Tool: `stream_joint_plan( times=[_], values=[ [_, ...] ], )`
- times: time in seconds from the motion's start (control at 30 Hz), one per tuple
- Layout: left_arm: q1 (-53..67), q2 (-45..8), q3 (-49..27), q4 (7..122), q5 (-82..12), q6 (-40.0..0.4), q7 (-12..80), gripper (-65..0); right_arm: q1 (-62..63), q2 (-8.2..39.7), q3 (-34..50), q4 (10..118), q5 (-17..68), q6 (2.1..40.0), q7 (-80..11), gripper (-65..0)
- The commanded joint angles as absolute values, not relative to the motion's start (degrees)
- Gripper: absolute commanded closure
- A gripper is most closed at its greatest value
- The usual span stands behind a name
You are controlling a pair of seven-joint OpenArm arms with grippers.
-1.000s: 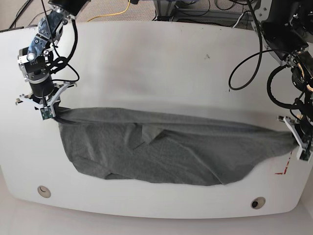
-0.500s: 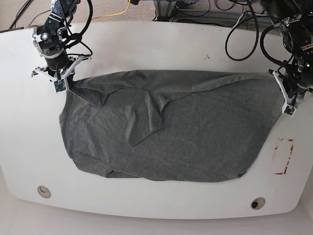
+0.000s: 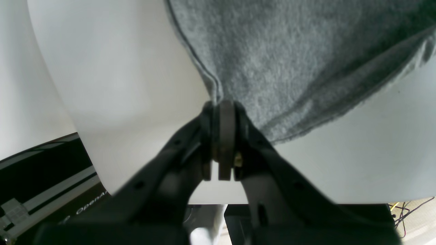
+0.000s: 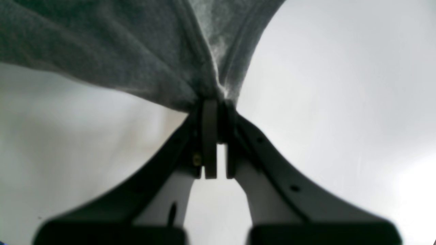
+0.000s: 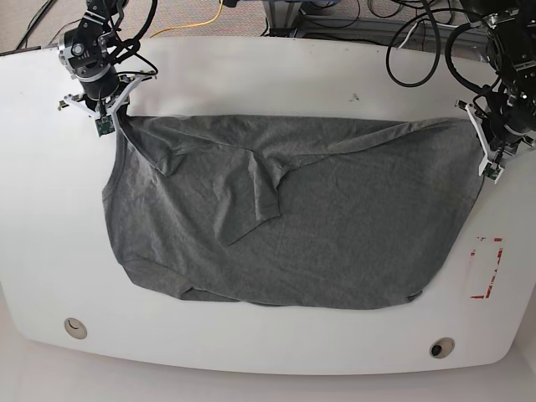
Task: Layout the t-shirt on the table in an organized manner, then fold the t-shirt properly
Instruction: 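Lower the stretched t-shirt flat onto the table with both grippers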
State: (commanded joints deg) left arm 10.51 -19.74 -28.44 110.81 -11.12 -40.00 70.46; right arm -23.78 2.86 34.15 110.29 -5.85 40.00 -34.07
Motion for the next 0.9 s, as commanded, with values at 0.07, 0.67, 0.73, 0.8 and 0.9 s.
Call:
stream_joint_plan(
  times=[0.07,0.67,0.73,0.8,0.9],
  values=[
    [10.5,-20.4,-28.4,110.8,-11.1,-40.0,70.5,0.0,-23.8,2.9,34.4,109.7,-5.9,40.0,-34.1,0.0],
    [10.5,-22.0,-28.2,110.0,-11.1,-40.0,70.4,0.0,-24.5,6.1,36.9,102.7,-5.8,40.0,-31.5,-8.7],
    [10.5,-22.0,-28.2,110.0,-11.1,-40.0,70.4,0.0,-24.5,5.8,36.9,103.0,-5.8,40.0,-31.5,-18.4],
    [10.5,-22.0,-28.2,110.0,-11.1,-40.0,70.4,0.0,-24.6,5.8,37.0,103.3,-5.4,40.0,-31.5,-28.2],
    [10.5,-22.0,-28.2,110.0,-11.1,-40.0,70.4,0.0,-24.7,5.7,37.1,104.5,-5.2,40.0,-31.5,-46.0]
  ],
)
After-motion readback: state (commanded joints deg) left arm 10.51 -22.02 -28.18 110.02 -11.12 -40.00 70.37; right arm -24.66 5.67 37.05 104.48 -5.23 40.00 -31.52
